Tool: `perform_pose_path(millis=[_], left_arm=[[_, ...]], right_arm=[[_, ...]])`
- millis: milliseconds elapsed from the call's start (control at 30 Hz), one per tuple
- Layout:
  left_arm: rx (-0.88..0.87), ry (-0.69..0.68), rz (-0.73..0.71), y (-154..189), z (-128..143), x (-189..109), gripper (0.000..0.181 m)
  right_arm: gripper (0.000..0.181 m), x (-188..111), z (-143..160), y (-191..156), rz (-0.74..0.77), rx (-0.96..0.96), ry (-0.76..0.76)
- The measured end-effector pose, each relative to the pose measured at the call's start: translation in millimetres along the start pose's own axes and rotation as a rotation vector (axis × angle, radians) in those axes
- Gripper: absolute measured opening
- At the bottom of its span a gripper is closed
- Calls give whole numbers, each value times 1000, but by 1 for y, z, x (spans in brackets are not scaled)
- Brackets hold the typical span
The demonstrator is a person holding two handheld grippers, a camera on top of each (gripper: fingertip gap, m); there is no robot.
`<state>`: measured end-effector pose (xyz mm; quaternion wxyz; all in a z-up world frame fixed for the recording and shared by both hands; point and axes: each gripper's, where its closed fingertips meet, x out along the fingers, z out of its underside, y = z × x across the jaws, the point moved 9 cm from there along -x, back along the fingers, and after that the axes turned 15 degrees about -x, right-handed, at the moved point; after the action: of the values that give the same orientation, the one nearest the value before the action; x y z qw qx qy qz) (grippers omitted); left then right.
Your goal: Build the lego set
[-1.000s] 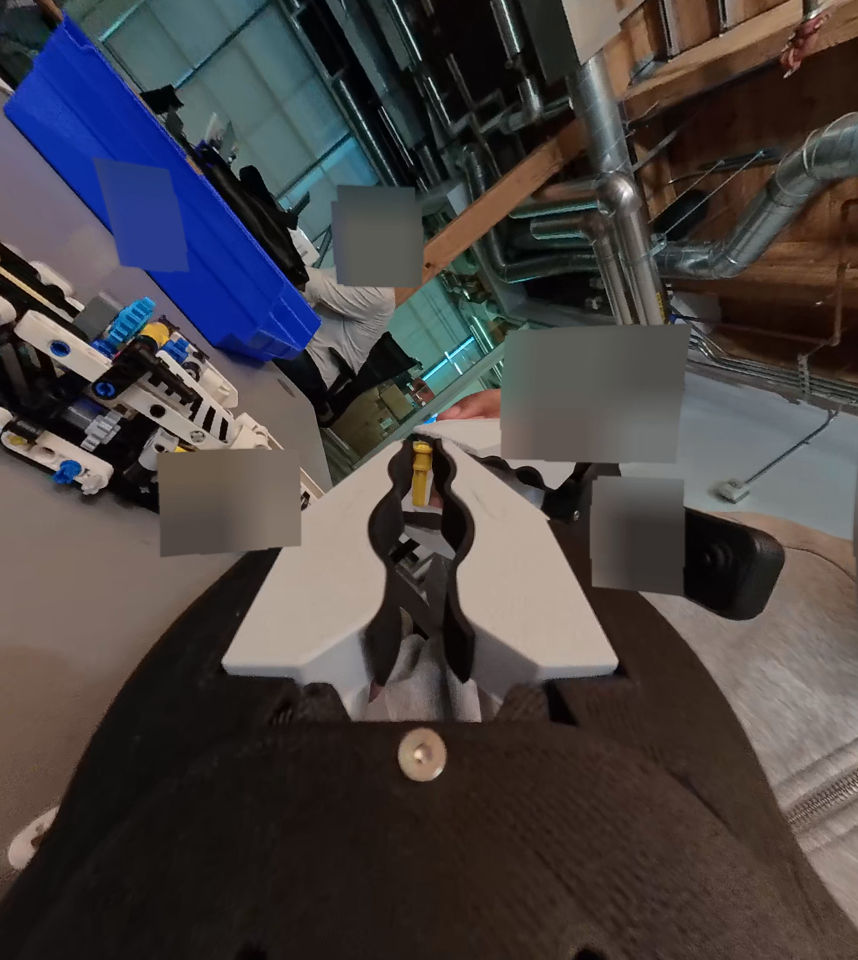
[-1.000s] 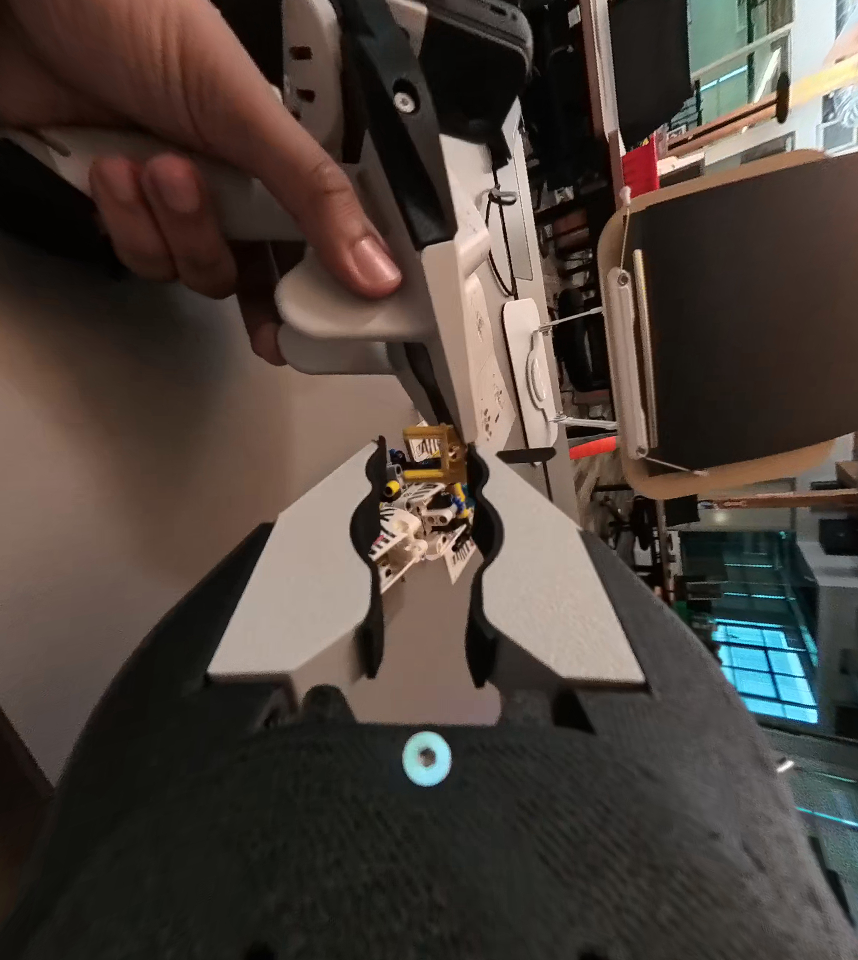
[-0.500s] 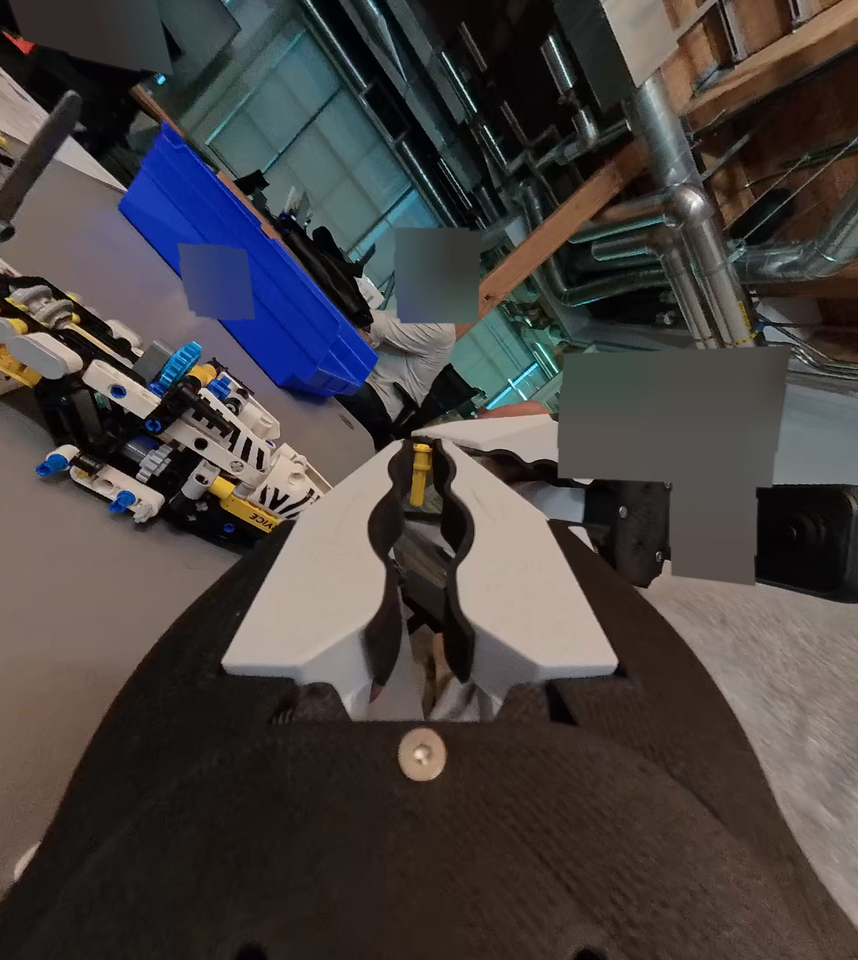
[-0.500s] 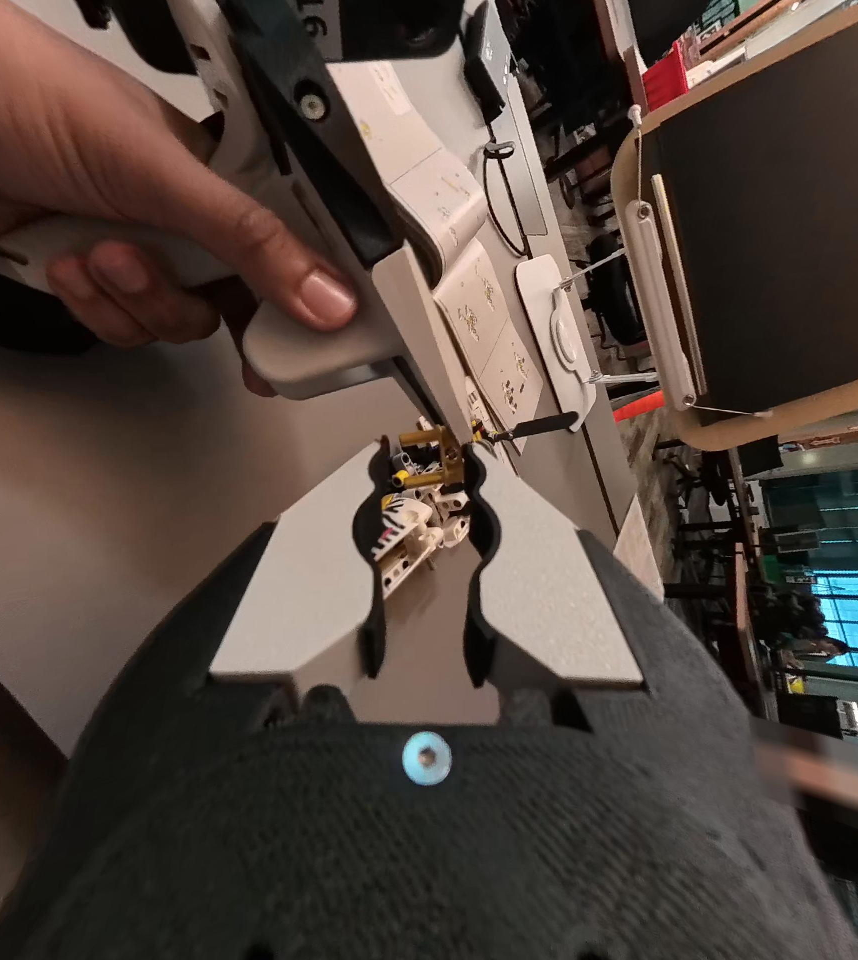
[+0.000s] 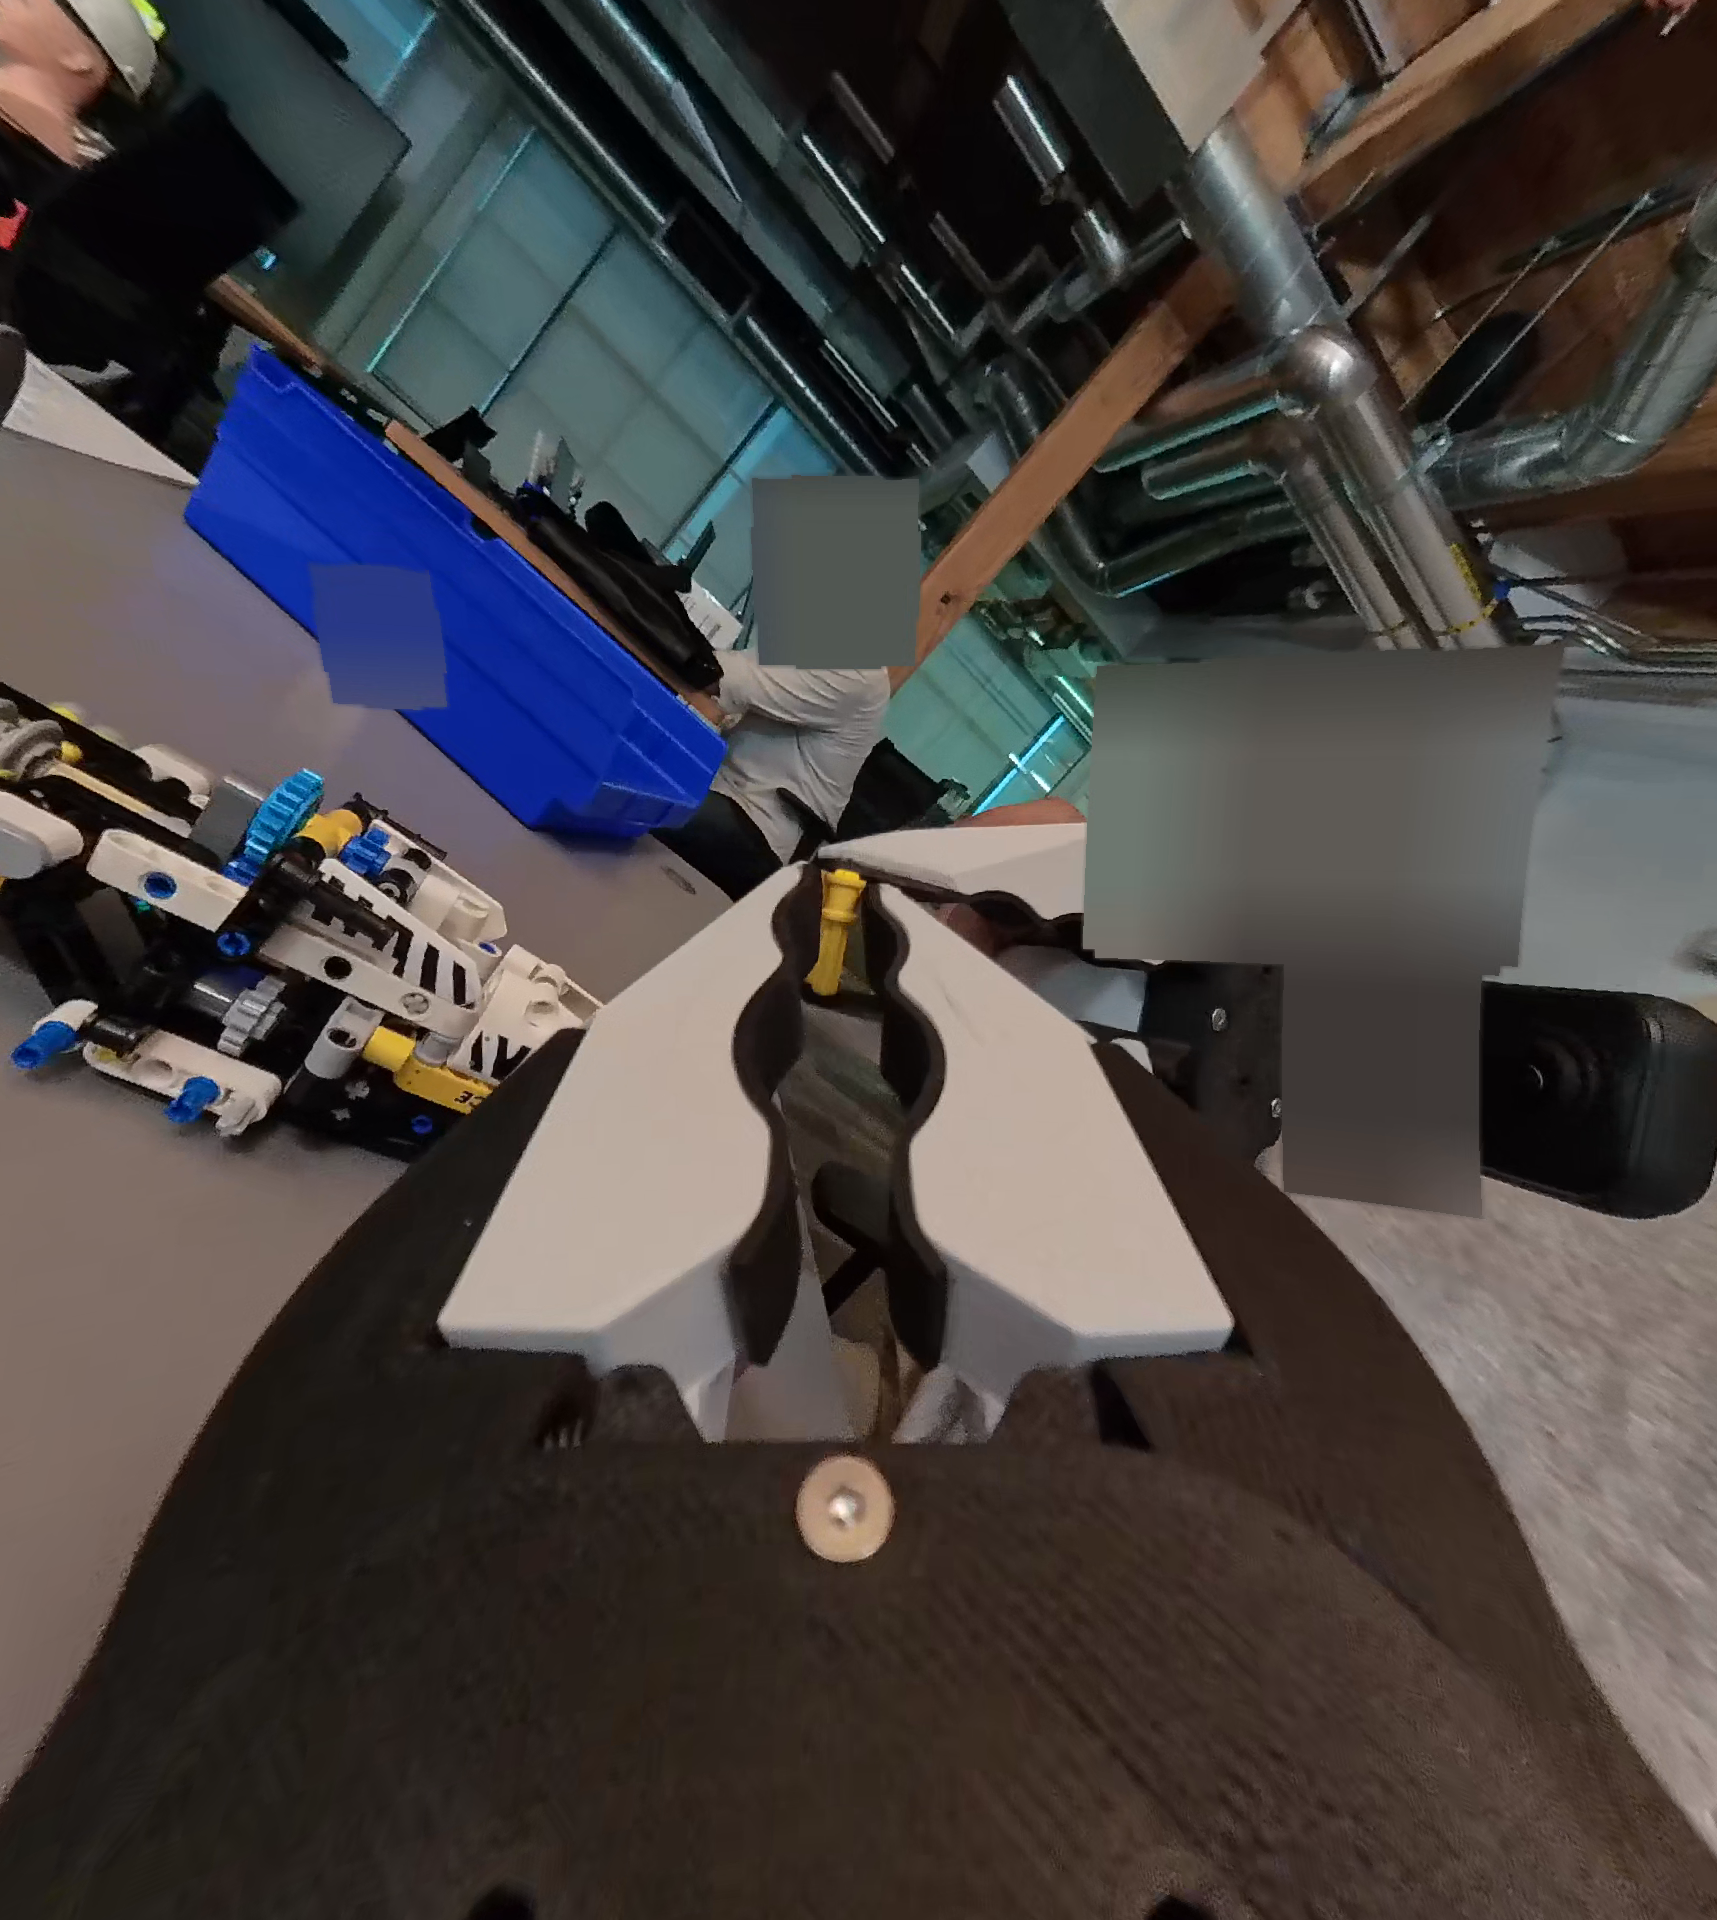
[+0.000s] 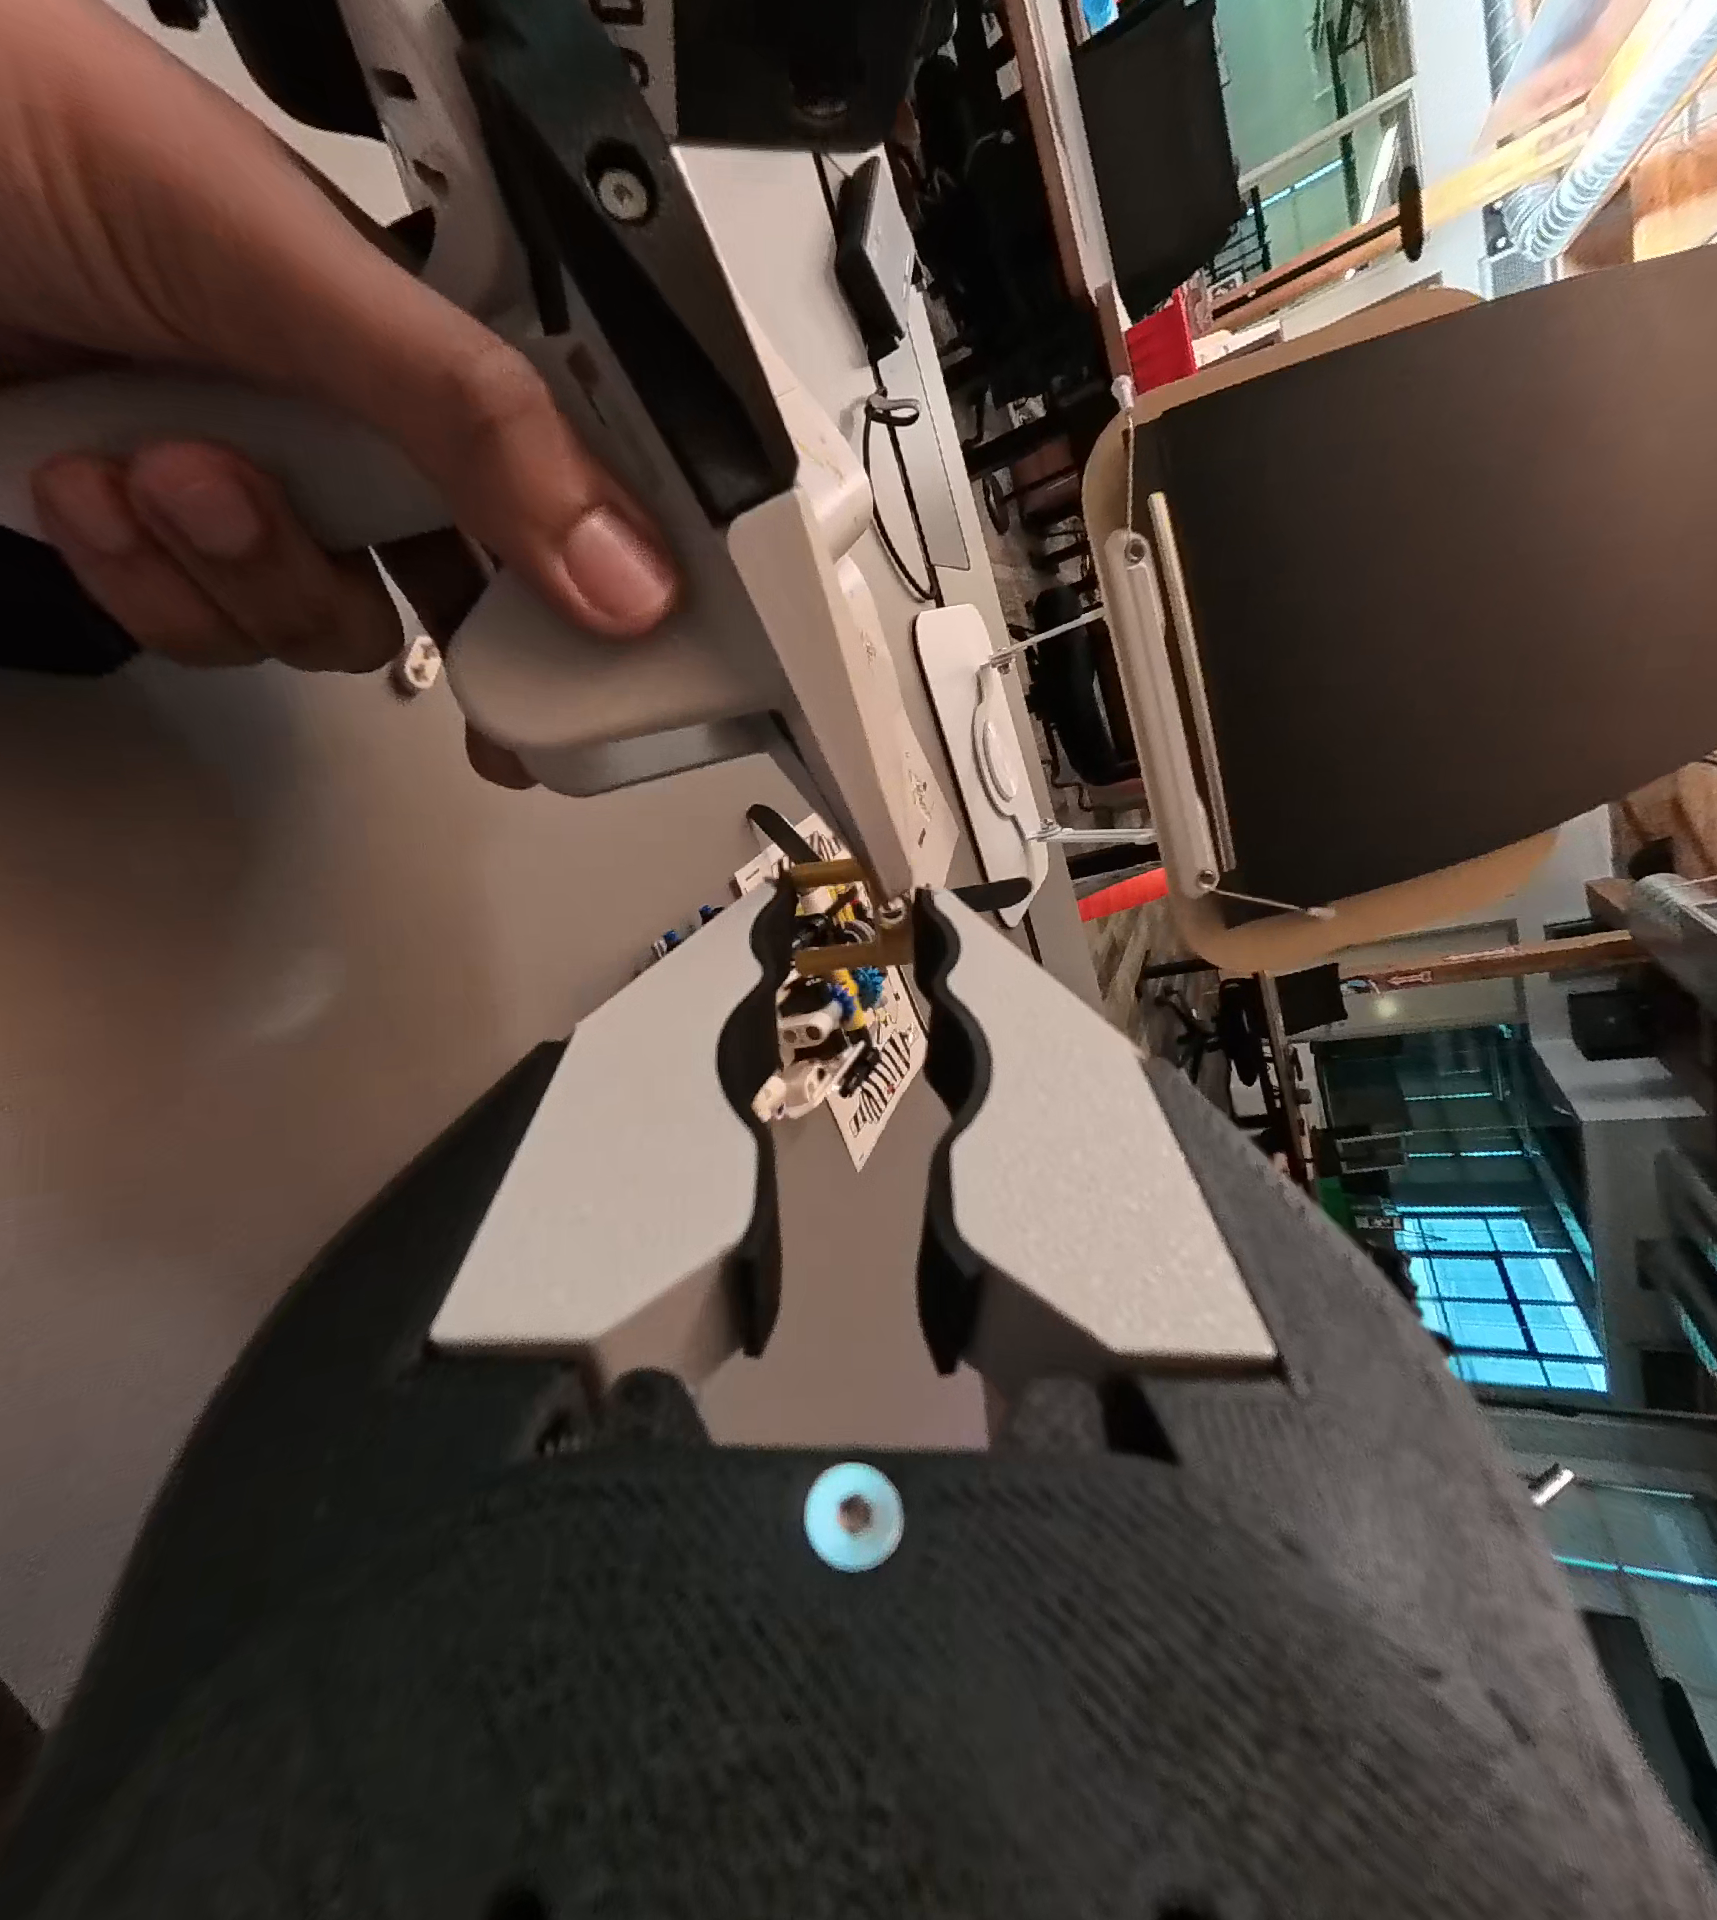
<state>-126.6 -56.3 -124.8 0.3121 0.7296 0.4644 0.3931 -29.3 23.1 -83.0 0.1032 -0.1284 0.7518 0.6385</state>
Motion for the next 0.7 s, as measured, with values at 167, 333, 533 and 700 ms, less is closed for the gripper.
perform_pose_path(millis=[167, 333, 533, 700], left_arm=[[-61, -13, -6, -5, 1, 1, 3], [-68, -3, -17, -7, 2, 3, 3], [-75, 9, -24, -8, 3, 4, 3], [-75, 14, -31, -8, 3, 5, 3]], right_arm=[[21, 0, 1, -3, -24, 6, 2], [20, 1, 3, -4, -36, 28, -8], [20, 1, 4, -2, -63, 73, -13], [20, 1, 5, 0, -91, 104, -18]])
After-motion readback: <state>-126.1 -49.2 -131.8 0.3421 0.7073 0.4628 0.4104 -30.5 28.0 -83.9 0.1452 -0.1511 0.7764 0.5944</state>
